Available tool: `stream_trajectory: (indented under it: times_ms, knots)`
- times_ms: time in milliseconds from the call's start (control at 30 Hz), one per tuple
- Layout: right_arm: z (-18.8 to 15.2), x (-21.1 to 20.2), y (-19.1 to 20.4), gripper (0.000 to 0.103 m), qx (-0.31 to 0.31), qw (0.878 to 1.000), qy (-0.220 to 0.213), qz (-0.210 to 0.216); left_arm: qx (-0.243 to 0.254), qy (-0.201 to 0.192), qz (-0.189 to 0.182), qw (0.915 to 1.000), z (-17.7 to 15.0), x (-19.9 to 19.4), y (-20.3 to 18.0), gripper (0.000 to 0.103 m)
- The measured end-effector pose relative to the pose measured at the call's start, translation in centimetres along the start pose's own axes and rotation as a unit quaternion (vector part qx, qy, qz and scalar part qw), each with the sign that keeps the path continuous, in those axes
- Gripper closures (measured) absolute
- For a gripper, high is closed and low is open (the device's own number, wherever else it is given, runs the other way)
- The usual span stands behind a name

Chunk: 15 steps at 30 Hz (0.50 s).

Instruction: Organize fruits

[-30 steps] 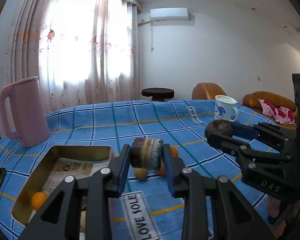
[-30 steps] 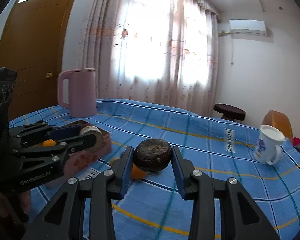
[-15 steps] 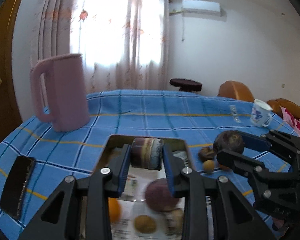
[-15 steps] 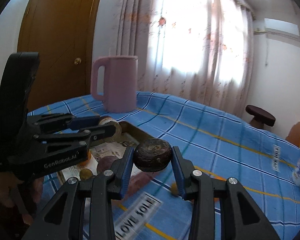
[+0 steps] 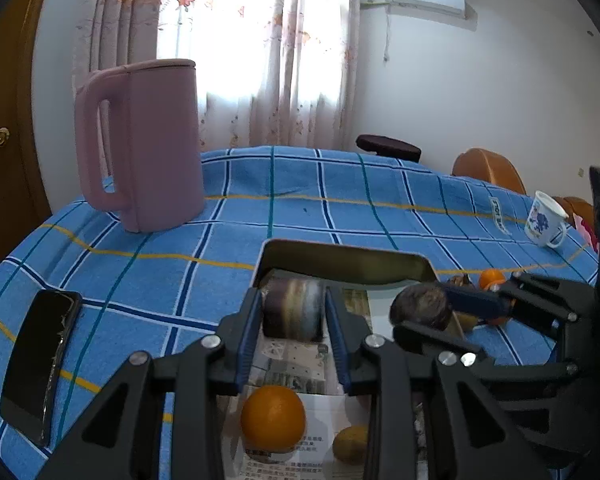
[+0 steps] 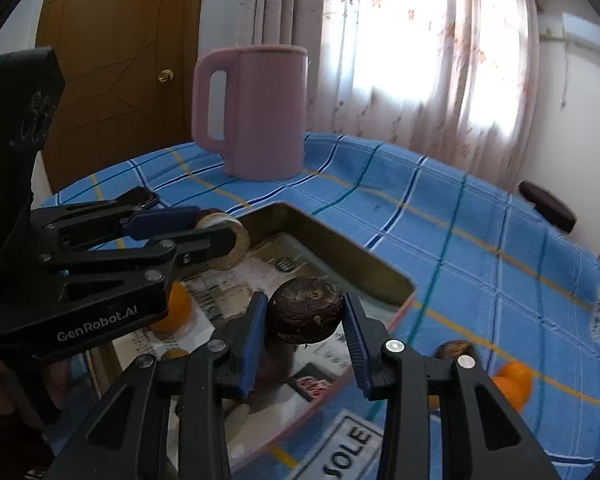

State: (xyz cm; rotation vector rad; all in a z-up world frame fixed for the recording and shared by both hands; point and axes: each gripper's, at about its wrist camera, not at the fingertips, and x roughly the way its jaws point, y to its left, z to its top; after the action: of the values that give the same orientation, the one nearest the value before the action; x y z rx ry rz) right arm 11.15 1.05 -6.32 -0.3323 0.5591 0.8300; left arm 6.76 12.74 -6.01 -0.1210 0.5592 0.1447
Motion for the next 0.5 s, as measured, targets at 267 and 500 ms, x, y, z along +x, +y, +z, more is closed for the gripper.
stream_trajectory:
  times_ms: [267, 500]
  knots:
    - [-1.9, -4.9, -3.1, 0.045, 0.002, 0.998, -0.020, -0.056, 0.002, -0.035, -0.004, 0.9994, 0.2, -2.0, -1.1, 0.030]
    - [-4.5, -7.0, -9.8, 0.045, 0.076, 0.988, 0.005, -0.132, 0.005, -0.047, -0.024, 0.9986, -0.1, -2.4, -4.0, 0.012]
